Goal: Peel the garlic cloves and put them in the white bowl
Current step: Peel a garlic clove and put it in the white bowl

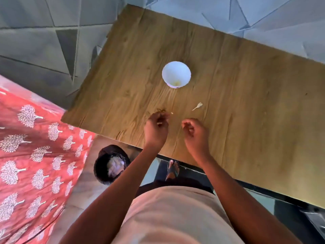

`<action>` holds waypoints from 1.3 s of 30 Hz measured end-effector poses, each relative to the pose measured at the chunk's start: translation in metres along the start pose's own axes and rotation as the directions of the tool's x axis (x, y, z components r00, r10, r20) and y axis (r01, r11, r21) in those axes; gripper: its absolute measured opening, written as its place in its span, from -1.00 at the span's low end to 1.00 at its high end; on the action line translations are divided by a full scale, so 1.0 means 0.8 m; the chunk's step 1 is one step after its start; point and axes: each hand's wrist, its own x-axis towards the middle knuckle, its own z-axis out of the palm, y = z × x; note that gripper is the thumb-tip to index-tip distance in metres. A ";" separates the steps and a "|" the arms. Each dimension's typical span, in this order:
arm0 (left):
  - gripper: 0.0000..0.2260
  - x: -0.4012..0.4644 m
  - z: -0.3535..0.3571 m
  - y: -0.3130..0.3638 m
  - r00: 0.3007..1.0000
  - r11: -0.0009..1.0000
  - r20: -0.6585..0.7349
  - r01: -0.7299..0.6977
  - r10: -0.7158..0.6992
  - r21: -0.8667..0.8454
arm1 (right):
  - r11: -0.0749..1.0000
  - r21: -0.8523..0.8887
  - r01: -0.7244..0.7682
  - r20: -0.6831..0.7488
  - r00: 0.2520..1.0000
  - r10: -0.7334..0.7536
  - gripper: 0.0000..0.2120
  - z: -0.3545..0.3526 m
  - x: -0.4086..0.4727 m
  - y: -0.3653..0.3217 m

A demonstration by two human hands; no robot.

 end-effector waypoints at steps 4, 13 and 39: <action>-0.77 0.034 0.039 -0.009 0.980 0.947 -0.034 -0.182 0.197 0.267 | 0.986 -0.123 0.109 0.076 0.992 -0.100 -0.77 -0.015 0.021 0.040; -0.87 0.060 0.046 -0.018 0.933 0.810 0.083 -0.346 0.350 0.474 | 0.956 -0.124 0.265 0.147 0.958 -0.246 -0.80 -0.019 0.038 0.064; -0.79 0.128 0.047 0.063 0.696 0.564 0.163 -0.677 0.699 0.472 | 0.986 -0.056 0.159 0.000 0.987 -0.159 -0.83 -0.039 0.046 0.054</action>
